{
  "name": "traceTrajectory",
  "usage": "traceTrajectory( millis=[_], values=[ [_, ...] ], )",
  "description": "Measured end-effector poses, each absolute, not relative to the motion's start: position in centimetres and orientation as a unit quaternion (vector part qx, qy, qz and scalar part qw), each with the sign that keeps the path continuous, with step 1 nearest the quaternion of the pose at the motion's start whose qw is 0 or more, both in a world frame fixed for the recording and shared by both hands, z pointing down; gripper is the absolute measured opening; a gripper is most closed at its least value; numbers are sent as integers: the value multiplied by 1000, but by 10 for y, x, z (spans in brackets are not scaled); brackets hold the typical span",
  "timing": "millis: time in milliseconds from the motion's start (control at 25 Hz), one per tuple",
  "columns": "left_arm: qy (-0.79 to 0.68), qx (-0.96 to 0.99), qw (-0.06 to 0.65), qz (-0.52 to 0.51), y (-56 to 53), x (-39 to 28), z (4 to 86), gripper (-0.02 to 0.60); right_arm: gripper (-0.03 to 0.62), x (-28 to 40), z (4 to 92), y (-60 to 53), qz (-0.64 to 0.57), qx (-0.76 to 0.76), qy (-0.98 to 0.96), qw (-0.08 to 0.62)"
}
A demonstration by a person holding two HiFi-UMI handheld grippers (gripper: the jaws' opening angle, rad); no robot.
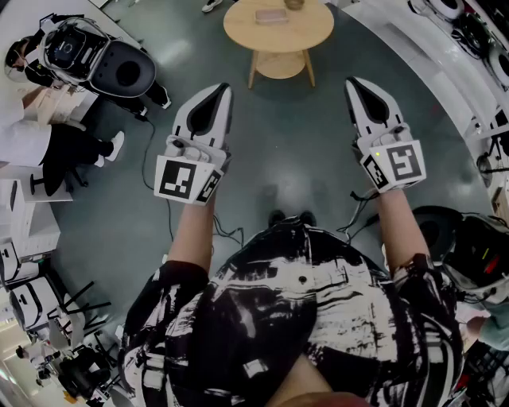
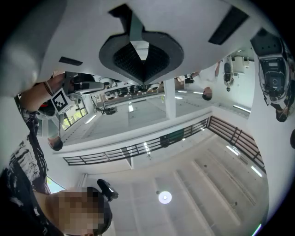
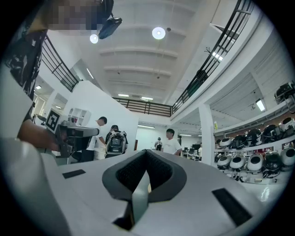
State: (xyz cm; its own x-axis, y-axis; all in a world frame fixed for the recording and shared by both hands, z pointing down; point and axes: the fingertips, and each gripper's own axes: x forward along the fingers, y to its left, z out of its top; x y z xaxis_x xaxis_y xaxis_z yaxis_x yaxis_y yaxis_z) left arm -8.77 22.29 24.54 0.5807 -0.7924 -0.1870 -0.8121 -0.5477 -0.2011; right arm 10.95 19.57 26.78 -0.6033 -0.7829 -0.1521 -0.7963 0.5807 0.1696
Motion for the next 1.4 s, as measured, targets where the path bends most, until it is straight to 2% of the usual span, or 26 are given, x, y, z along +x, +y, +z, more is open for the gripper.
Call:
traceTrajectory(
  millis=[640, 800, 840, 880, 920, 960, 1000, 1080, 1400],
  values=[
    [458, -878, 134, 39, 222, -90, 245, -2, 2, 108, 267, 196, 115, -444, 888, 29],
    [459, -878, 133, 40, 222, -89, 247, -2, 3, 110, 265, 198, 105, -433, 893, 54],
    [459, -878, 133, 40, 222, -88, 247, -2, 88, 109, 264, 198, 100, -425, 897, 63],
    [459, -877, 132, 40, 221, -88, 247, -2, 287, 108, 262, 198, 94, -417, 901, 75],
    [460, -877, 132, 40, 221, -88, 247, -2, 414, 107, 260, 196, 88, -411, 903, 86],
    [460, -877, 132, 41, 220, -89, 246, -2, 502, 107, 258, 194, 86, -410, 903, 93],
    [460, -877, 132, 41, 220, -90, 245, -2, 547, 107, 257, 193, 88, -411, 902, 95],
    [461, -877, 132, 42, 219, -91, 244, -2, 575, 109, 256, 191, 93, -414, 901, 91],
    [463, -875, 133, 44, 214, -83, 249, -2, 575, 126, 265, 184, 96, -422, 898, 81]
  ],
)
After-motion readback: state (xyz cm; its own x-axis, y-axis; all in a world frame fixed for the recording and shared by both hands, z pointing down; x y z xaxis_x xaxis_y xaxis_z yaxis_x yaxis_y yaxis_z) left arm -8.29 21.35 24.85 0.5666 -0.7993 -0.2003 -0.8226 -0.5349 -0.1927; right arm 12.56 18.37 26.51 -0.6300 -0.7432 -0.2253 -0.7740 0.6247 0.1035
